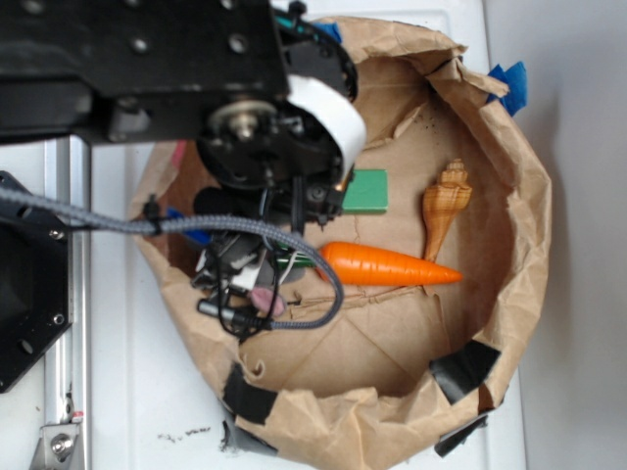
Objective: Grab the gray animal.
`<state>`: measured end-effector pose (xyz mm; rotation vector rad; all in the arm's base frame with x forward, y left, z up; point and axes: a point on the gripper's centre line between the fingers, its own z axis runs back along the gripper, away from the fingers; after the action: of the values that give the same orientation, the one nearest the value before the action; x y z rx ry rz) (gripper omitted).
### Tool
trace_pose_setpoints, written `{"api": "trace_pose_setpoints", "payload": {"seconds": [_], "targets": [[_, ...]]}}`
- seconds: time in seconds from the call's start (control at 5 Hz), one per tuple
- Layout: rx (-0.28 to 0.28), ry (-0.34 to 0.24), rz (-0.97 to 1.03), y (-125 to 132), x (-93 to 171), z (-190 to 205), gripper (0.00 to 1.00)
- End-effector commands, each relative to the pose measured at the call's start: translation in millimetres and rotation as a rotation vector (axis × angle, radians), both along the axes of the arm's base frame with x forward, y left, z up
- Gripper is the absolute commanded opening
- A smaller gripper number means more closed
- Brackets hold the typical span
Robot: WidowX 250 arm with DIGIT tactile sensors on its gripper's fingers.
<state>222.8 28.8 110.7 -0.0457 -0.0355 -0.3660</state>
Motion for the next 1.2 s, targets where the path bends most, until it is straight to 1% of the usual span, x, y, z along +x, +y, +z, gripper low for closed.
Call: {"api": "trace_pose_setpoints", "payload": {"seconds": [0.0,0.2,0.4,0.6,0.8,1.0], "targets": [[-0.009,-0.028,-0.006,-2,-3,-8,1.0],[-0.027,-0.024,-0.024,-6,-4,-16,1.0],[-0.064,-0.022,-0.013,-2,-4,-18,1.0],[-0.075,-0.048,0.037,12,2,-7,1.0],[-0.079,-0.053,0.079,24,7,-9,1.0],[-0.083,-0.041,0.066,21,9,-15,1.0]]}}
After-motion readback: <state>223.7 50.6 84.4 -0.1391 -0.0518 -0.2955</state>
